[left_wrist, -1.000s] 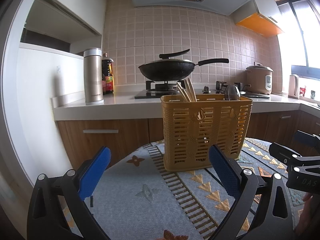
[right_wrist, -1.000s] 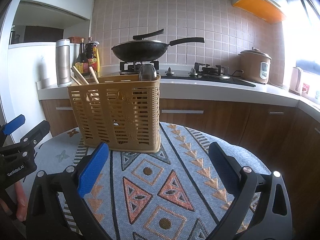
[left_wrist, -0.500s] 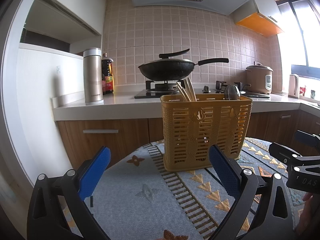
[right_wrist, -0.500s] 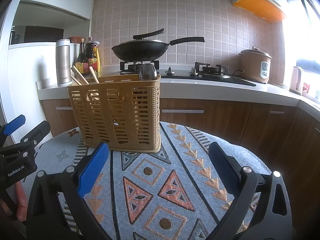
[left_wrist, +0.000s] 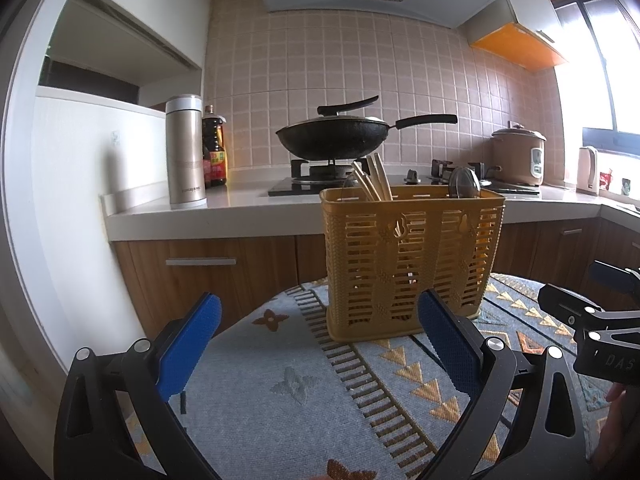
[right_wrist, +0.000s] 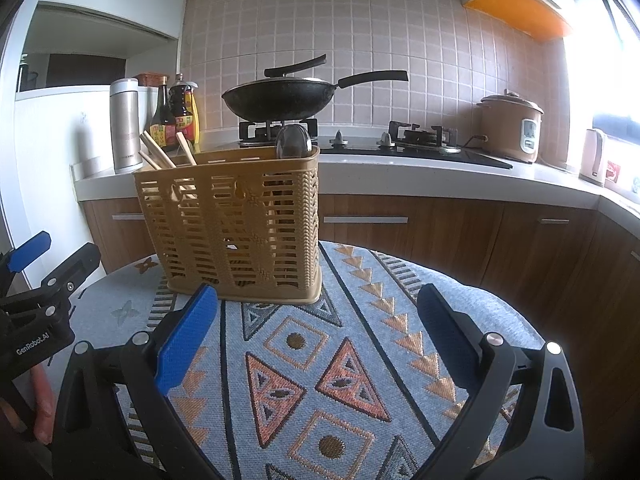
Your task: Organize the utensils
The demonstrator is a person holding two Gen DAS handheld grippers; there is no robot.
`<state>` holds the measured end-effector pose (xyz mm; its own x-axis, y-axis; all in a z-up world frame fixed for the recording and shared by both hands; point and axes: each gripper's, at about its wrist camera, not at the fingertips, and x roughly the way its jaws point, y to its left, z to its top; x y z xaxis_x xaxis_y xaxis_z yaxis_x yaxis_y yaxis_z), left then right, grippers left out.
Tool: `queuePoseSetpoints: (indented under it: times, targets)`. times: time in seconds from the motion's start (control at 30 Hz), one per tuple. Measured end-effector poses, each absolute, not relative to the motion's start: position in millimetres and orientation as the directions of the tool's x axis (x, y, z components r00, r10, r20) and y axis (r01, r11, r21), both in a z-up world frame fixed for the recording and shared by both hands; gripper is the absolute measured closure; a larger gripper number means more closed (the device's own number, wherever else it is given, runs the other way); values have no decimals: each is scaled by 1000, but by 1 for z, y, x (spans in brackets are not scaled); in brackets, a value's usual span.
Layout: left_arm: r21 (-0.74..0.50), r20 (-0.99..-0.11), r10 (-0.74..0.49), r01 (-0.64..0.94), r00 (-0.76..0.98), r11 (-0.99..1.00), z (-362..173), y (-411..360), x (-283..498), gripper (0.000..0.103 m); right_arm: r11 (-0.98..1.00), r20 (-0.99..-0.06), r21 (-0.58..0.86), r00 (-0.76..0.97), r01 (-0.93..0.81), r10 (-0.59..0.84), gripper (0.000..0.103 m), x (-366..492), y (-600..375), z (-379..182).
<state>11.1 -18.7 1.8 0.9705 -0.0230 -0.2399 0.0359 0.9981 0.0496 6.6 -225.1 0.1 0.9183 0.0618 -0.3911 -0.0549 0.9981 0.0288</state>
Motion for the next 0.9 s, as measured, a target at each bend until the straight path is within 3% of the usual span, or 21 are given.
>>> queuePoseSetpoints:
  times: [0.57, 0.9]
  targets:
    - [84, -249, -3, 24, 968, 996, 2, -26, 12, 7, 998, -392, -18, 919, -58, 47, 8, 6, -214, -2]
    - [63, -299, -1, 20, 954, 998, 0, -21, 21, 7, 998, -386, -23, 921, -56, 43, 8, 3, -213, -1]
